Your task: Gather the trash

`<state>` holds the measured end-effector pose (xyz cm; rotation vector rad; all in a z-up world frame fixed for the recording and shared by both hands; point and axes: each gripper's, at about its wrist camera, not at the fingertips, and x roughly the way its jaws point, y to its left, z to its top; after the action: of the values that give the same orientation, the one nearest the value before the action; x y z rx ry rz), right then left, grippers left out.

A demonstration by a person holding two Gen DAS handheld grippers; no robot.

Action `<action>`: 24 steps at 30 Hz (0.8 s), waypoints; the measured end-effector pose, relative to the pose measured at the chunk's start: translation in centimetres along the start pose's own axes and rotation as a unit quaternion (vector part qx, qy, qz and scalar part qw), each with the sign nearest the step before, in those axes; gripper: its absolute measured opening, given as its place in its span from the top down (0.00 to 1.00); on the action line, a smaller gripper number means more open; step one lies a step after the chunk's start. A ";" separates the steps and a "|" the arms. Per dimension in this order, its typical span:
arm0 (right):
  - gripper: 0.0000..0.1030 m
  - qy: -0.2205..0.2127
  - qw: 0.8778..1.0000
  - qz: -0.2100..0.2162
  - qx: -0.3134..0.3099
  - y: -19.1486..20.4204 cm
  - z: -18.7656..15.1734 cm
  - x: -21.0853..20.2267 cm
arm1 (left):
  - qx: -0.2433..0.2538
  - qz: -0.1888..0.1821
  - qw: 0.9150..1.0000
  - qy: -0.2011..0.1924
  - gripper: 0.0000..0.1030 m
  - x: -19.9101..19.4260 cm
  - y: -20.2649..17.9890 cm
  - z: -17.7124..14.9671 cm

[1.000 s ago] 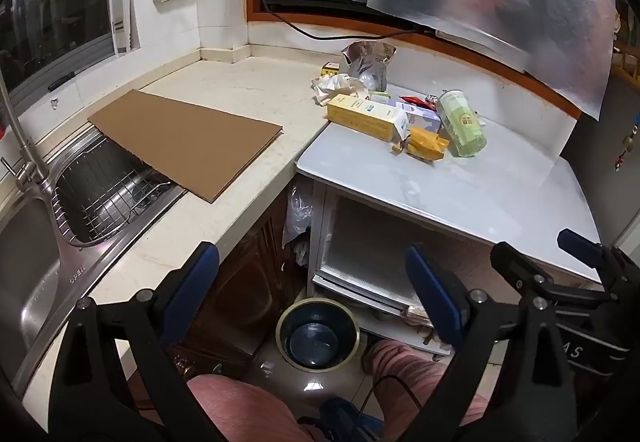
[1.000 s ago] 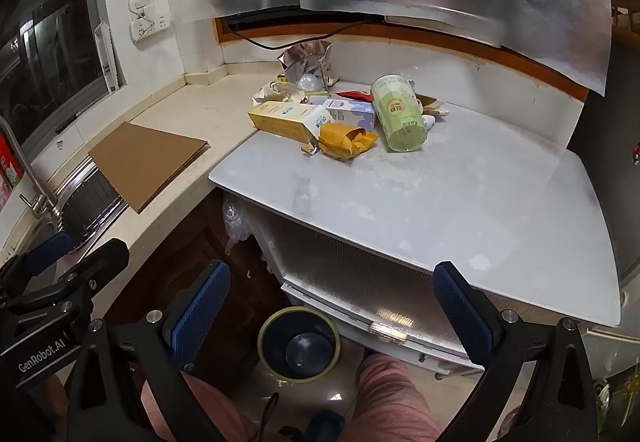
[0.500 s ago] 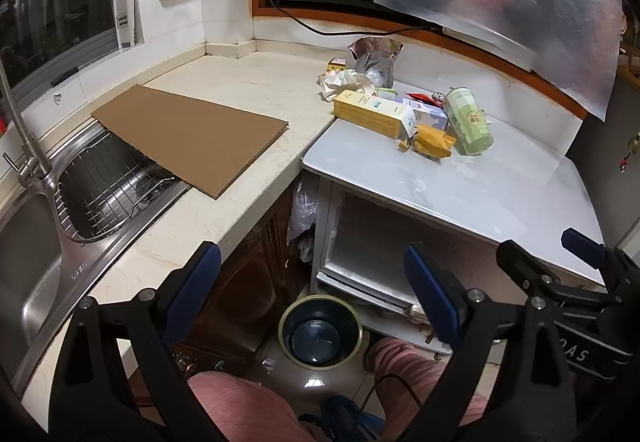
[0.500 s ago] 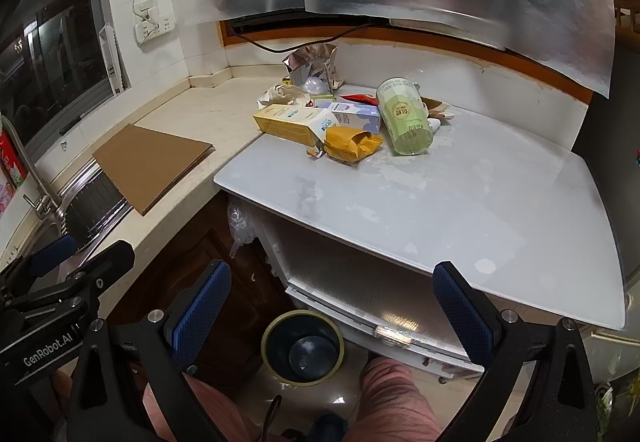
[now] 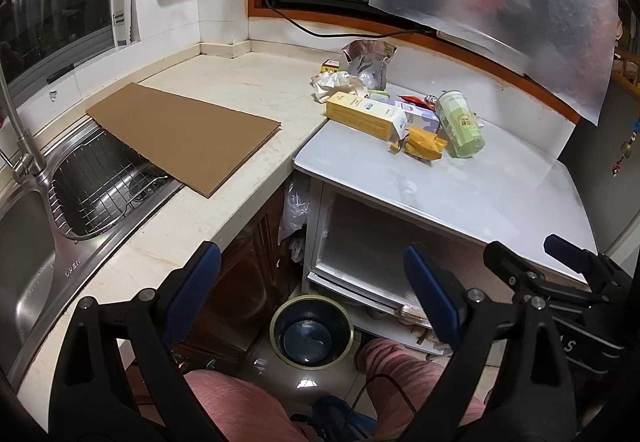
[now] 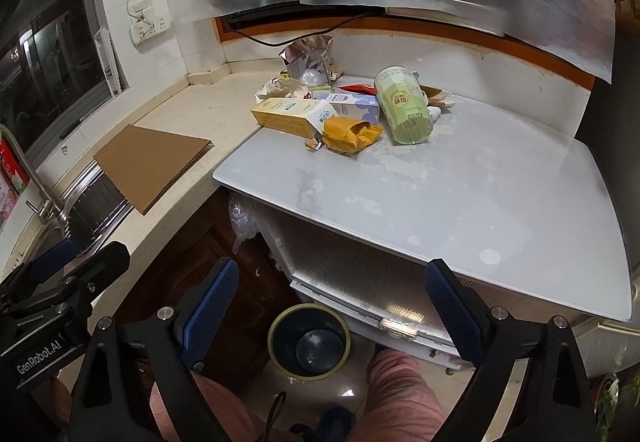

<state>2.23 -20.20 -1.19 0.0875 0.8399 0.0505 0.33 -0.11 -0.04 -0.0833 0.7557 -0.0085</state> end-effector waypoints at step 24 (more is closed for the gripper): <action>0.07 -0.022 0.999 0.024 -0.005 -0.8 0.4 -1.6 | 0.003 0.000 1.000 -0.001 0.11 -0.2 -0.7 0.9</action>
<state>1.42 -21.16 0.18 0.0980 0.7937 0.0973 0.82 -0.69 0.83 -0.0784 0.7537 -0.0114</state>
